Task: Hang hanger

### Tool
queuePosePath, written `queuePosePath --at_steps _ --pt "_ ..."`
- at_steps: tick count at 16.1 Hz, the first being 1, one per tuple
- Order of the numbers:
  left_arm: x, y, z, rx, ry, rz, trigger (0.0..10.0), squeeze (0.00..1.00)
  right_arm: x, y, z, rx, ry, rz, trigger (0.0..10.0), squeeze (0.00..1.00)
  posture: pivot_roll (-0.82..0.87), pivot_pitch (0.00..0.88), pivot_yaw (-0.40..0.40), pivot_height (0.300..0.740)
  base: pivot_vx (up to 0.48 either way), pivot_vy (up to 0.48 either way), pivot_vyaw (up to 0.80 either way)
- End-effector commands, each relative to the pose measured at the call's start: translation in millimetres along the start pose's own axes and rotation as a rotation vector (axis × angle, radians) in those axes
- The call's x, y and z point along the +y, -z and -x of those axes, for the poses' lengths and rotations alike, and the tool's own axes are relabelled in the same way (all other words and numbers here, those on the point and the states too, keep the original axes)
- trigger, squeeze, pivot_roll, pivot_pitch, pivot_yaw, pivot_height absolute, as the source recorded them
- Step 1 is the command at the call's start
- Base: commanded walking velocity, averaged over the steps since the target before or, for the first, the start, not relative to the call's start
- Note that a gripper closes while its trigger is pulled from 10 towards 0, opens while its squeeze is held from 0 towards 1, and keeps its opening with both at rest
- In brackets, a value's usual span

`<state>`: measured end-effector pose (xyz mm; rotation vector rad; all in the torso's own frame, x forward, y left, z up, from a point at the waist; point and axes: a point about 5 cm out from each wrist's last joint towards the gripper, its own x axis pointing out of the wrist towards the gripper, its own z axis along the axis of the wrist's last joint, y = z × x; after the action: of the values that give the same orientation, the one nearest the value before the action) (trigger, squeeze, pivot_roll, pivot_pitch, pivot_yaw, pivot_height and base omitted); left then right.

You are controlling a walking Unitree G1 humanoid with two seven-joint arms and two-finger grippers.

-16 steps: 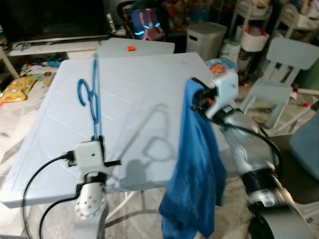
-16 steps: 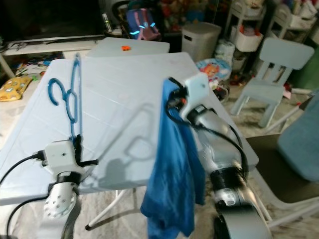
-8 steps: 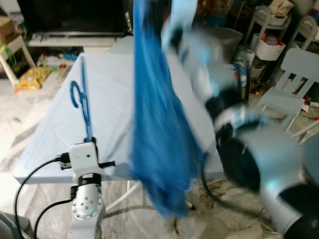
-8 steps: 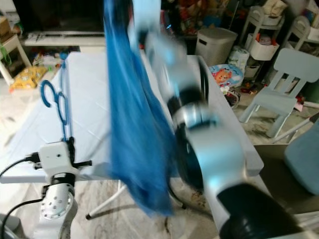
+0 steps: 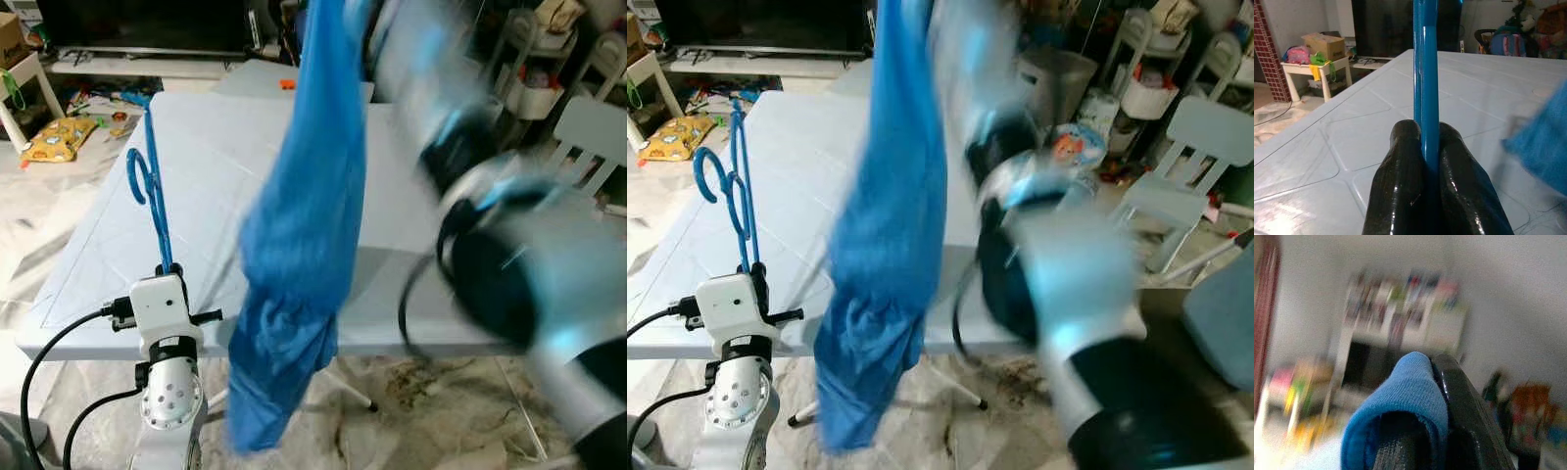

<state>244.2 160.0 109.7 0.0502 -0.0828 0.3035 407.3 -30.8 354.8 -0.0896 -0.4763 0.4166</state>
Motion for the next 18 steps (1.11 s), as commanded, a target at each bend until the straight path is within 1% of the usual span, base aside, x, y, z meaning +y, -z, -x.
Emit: queuePosePath --at_steps 1,2,3,4,5,7,8,9,10,12,14,16,17,18 --pt "-5.6 -0.5 0.6 0.006 0.006 0.01 10.0 0.0 1.8 36.4 13.4 0.147 -0.078 0.101 10.0 0.0 0.09 0.0 -0.11 0.74 0.0 0.0 0.0" --pt "-5.5 0.3 1.0 0.009 0.008 0.012 10.0 0.0 -3.7 61.5 27.2 0.232 -0.108 0.125 10.0 0.0 0.08 0.0 -0.107 0.74 0.0 0.0 0.0" --pt "-6.0 1.1 1.0 0.011 0.011 0.015 10.0 0.0 -12.3 80.5 39.8 0.31 -0.129 0.137 10.0 0.0 0.08 0.0 -0.104 0.74 0.0 0.0 0.0" --pt "-7.3 1.9 0.7 0.014 0.018 0.018 10.0 0.0 -24.1 98.9 54.3 0.402 -0.15 0.146 10.0 1.0 0.06 0.0 -0.097 0.74 0.0 0.0 0.0" --pt "-9.9 2.6 0.2 0.016 0.032 0.023 10.0 0.0 -34.6 113.2 68.3 0.478 -0.184 0.165 10.0 1.0 0.05 0.0 -0.091 0.74 0.0 0.0 0.0" --pt "-12.6 2.9 -0.4 0.017 0.045 0.024 10.0 0.0 -46.7 121.6 79.6 0.51 -0.17 0.143 10.0 1.0 0.05 0.0 -0.085 0.74 0.0 0.0 0.0" --pt "-14.4 3.1 -1.5 0.017 0.057 0.025 10.0 0.0 -58.1 132.4 93.9 0.551 -0.154 0.093 10.0 1.0 0.03 0.0 -0.07 0.74 0.0 0.0 0.0" --pt "-15.5 3.6 -2.3 0.019 0.075 0.024 10.0 0.0 -66.3 148.9 115.7 0.597 -0.153 -0.001 10.0 1.0 0.02 0.0 -0.052 0.74 0.0 0.0 0.0" --pt "-15.7 4.2 -2.3 0.022 0.084 0.023 10.0 0.0 -69.1 155.1 124.1 0.602 -0.129 -0.039 10.0 1.0 0.01 0.0 -0.045 0.74 0.0 0.0 0.0" --pt "-20.6 4.7 -3.6 0.024 0.113 0.022 10.0 0.0 -70.6 173.1 147.8 0.64 -0.077 -0.138 10.0 1.0 0.0 0.0 -0.031 0.74 0.0 0.0 0.0" --pt "-21.9 4.8 -4.2 0.026 0.124 0.026 10.0 0.0 -72.0 177.5 155.3 0.624 -0.019 -0.177 10.0 1.0 -0.01 0.0 -0.022 0.74 0.0 0.0 0.0" --pt "-21.8 4.5 -4.4 0.026 0.136 0.025 10.0 0.0 -74.2 178.7 162.7 0.597 0.024 -0.193 10.0 1.0 -0.01 0.0 -0.017 0.74 0.0 0.0 0.0" --pt "-20.7 4.5 -4.3 0.024 0.14 0.02 10.0 0.0 -76.4 181.7 175.2 0.589 0.053 -0.235 10.0 0.96 -0.01 0.0 -0.017 0.74 0.0 0.0 0.0" --pt "-20.2 4.6 -4.4 0.024 0.14 0.019 10.0 0.0 -77.1 182.2 178.4 0.59 0.063 -0.232 10.0 0.0 -0.01 0.0 -0.013 0.74 0.0 0.0 0.0"
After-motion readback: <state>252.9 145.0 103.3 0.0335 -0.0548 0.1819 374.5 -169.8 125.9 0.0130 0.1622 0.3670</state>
